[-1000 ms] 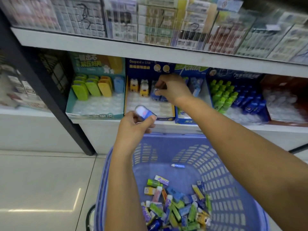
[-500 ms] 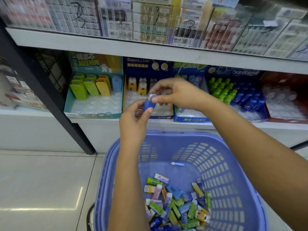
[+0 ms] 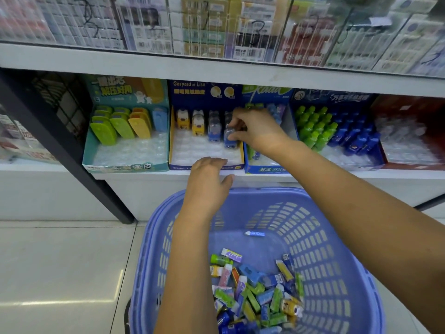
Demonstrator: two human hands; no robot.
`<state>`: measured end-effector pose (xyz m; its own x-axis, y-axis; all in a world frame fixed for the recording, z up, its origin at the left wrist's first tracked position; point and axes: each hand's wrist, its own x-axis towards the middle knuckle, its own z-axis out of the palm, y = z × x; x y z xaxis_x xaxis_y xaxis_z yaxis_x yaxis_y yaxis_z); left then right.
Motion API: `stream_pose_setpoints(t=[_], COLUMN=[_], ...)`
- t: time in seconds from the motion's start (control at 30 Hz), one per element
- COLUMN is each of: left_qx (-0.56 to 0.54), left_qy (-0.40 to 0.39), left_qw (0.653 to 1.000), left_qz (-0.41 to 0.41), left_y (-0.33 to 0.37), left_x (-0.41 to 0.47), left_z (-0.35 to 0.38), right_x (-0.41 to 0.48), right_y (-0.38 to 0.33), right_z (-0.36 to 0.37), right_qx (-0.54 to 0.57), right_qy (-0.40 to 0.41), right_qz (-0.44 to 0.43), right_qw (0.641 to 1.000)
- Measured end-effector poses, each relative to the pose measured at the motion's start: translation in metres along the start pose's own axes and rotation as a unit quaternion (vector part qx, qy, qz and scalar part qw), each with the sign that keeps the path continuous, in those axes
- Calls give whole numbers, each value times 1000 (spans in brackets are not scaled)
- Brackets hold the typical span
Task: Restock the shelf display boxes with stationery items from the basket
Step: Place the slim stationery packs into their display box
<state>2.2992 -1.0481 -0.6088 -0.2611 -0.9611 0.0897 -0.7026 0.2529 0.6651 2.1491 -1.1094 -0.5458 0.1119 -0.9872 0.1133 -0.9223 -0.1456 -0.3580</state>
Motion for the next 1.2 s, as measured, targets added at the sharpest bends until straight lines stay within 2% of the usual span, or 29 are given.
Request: stream_pose_setpoints(t=[0.13, 0.27, 0.3, 0.37, 0.43, 0.47, 0.53, 0.6, 0.67, 0.77, 0.87, 0.93, 1.0, 1.07, 1.13, 1.2], left_qx=[5, -161, -200, -256, -231, -170, -43, 13, 33, 57, 77, 113, 176, 194, 121, 16], left_qy=[-5, 95, 94, 37, -62, -115, -222, -327, -406, -455, -450, -440, -434, -427, -410, -383], left_qw=[1000, 981, 975, 966, 969, 976, 969, 939, 911, 888, 890, 891, 883, 883, 904, 921], left_qz=[10, 42, 36, -3, -53, -72, -97, -101, -69, -24, -14, 5, 34, 36, -1, -63], left_y=[1, 13, 15, 12, 0, -7, -22, -34, -44, -58, -69, -71, -73, -77, -79, -75], left_x=[0, -14, -18, -21, -19, -17, -19, -30, -47, -73, -86, -88, -87, -88, -86, -78], left_z=[1, -1, 1, 9, 27, 40, 72, 109, 146, 184, 203, 210, 216, 220, 218, 206], right_x=[4, -5, -16, -49, -89, -107, -136, -161, -180, -201, -208, -206, -203, -202, -198, -190], right_y=[-4, -7, -6, -1, 10, 18, 38, 58, 76, 94, 104, 106, 106, 109, 110, 116], right_z=[-3, -11, -9, 0, 17, 28, 54, 82, 115, 154, 181, 191, 200, 201, 192, 178], right_qx=[-99, -121, -112, -34, 31, 34, 9, -26, -28, -22, -69, -76, -29, 8, 47, 115], right_qy=[16, -2, 10, 61, 56, 14, -141, -318, -427, -497, -543, -568, -555, -523, -492, -373], right_qz=[-15, -13, -24, -36, -20, 5, 83, 137, 169, 212, 209, 244, 329, 326, 338, 342], right_qw=[995, 993, 993, 997, 998, 999, 986, 938, 888, 841, 810, 782, 763, 788, 800, 855])
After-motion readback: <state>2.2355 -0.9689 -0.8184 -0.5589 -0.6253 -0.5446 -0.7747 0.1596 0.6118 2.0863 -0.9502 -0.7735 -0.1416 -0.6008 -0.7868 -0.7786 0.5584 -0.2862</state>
